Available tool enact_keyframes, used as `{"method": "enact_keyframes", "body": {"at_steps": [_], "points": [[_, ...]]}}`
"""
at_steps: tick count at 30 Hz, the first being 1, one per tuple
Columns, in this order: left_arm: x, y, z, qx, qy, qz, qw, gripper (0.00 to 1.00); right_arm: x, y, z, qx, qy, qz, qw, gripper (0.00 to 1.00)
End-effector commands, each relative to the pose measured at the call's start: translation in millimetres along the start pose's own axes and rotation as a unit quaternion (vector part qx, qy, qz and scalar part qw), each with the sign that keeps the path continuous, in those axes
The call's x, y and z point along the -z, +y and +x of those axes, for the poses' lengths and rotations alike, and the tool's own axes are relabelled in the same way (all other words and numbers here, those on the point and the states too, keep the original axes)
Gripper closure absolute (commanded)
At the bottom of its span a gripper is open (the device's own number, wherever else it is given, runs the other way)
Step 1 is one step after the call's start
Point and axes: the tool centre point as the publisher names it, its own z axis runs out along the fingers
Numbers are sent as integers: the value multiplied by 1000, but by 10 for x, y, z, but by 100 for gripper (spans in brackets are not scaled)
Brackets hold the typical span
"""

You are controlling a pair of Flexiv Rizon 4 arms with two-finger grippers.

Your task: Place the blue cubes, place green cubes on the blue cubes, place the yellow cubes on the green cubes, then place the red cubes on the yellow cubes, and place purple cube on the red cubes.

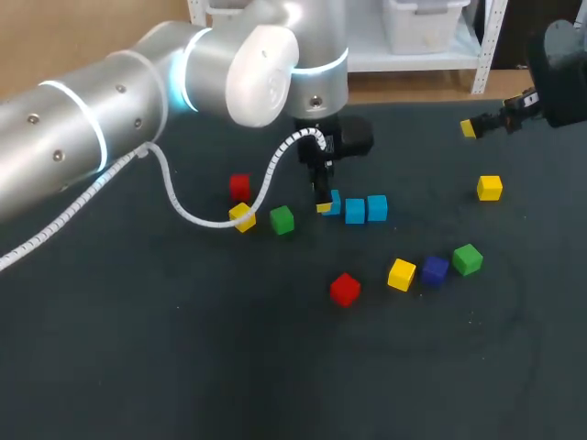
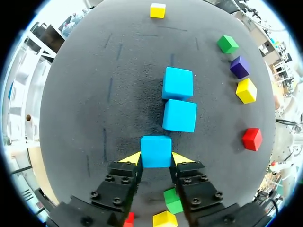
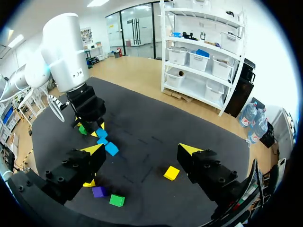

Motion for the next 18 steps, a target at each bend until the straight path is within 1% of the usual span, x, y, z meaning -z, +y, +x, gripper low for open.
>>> {"method": "enact_keyframes", "body": {"at_steps": [1,6,10,12,18], "points": [[27,-14,10,-6,0,-3,1000,100,0,17,7,0,-1,4,1000,0],[62,-33,8,-21,-2,-3,1000,100,0,17,7,0,-1,4,1000,0],[35,-47,24,-35,6,16,999,100,0,17,7,0,-1,4,1000,0],[20,-49,45,-39,11,20,999,100,0,17,7,0,-1,4,1000,0],[14,-86,39,-43,5,23,999,100,0,17,7,0,-1,4,1000,0]]}}
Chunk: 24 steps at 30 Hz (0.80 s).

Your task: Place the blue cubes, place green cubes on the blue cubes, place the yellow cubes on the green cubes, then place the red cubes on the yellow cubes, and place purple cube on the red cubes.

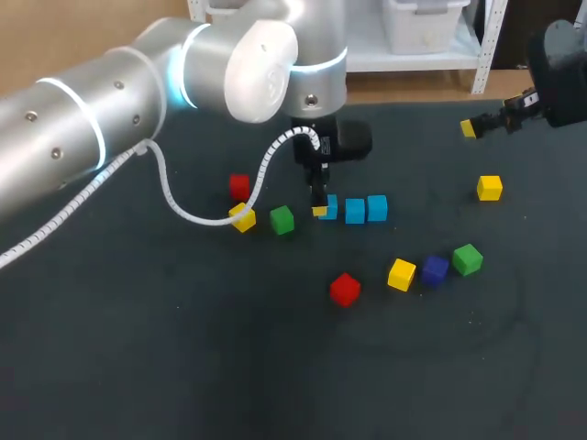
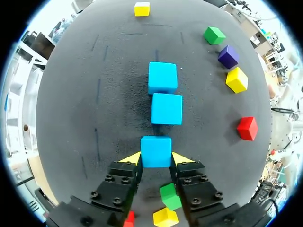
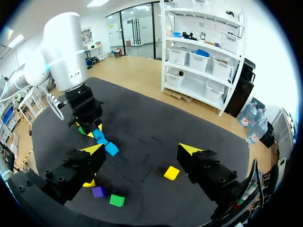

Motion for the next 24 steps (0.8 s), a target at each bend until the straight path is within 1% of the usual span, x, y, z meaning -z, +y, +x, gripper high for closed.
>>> {"method": "enact_keyframes", "body": {"at_steps": [1,11,20,21,24], "points": [[5,5,-24,-2,-2,2,1000,100,0,17,7,0,-1,4,1000,0],[-12,35,-80,-4,-8,1,1000,100,0,17,7,0,-1,4,1000,0],[-36,26,-63,-3,-8,4,1000,100,0,17,7,0,-1,4,1000,0],[-38,24,-66,-4,-8,4,1000,96,0,17,7,0,-1,4,1000,0],[-45,22,-69,-4,-9,6,1000,98,0,17,7,0,-1,4,1000,0]]}}
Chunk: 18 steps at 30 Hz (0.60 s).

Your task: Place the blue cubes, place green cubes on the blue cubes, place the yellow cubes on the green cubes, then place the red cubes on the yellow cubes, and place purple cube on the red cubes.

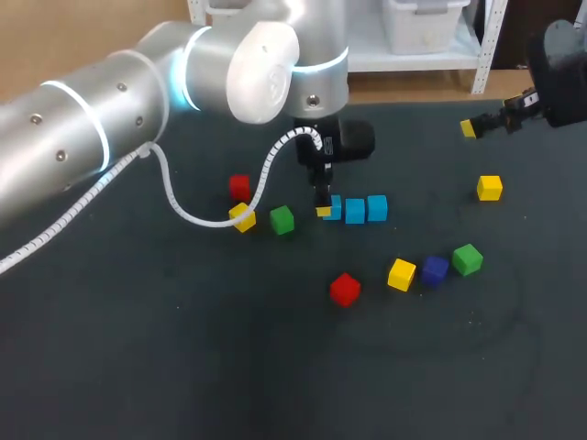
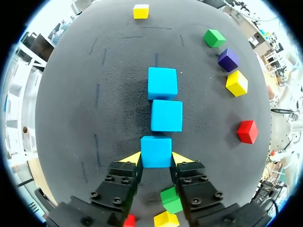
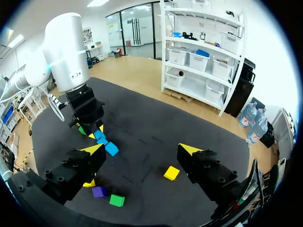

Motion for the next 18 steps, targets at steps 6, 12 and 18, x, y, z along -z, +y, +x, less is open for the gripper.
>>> {"method": "enact_keyframes", "body": {"at_steps": [6,12,18], "points": [[-9,20,-5,-2,-5,3,1000,100,0,17,7,0,-1,4,1000,0],[-9,11,12,-4,-5,2,1000,100,0,17,7,0,-1,4,1000,0],[-16,7,22,-4,-6,4,1000,100,0,17,7,0,-1,4,1000,0]]}}
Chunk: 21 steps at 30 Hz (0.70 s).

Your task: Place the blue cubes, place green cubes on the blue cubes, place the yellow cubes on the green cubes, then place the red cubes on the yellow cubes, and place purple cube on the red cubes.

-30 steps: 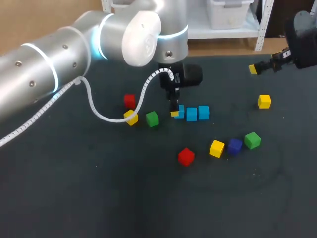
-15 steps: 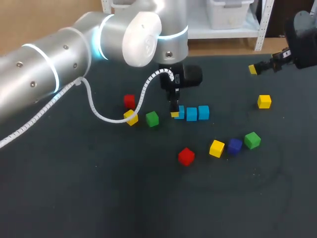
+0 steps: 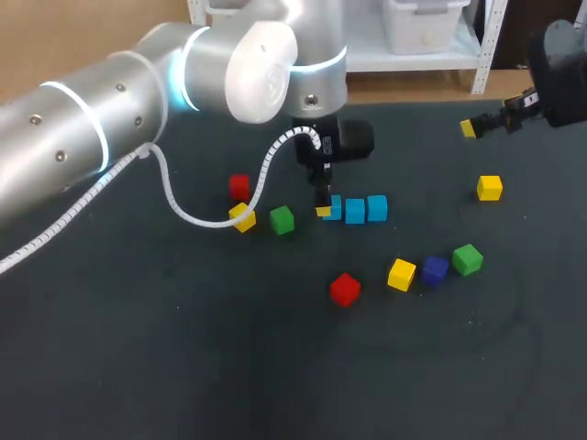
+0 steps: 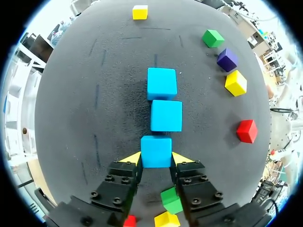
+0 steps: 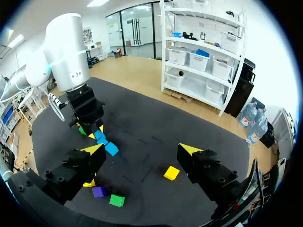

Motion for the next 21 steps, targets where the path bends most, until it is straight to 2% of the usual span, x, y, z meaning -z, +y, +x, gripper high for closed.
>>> {"method": "enact_keyframes", "body": {"at_steps": [1,21], "points": [[-15,5,21,-1,-2,1,1000,100,0,17,7,0,-1,4,1000,0],[2,-54,32,-5,-6,0,1000,100,0,17,7,0,-1,4,1000,0]]}}
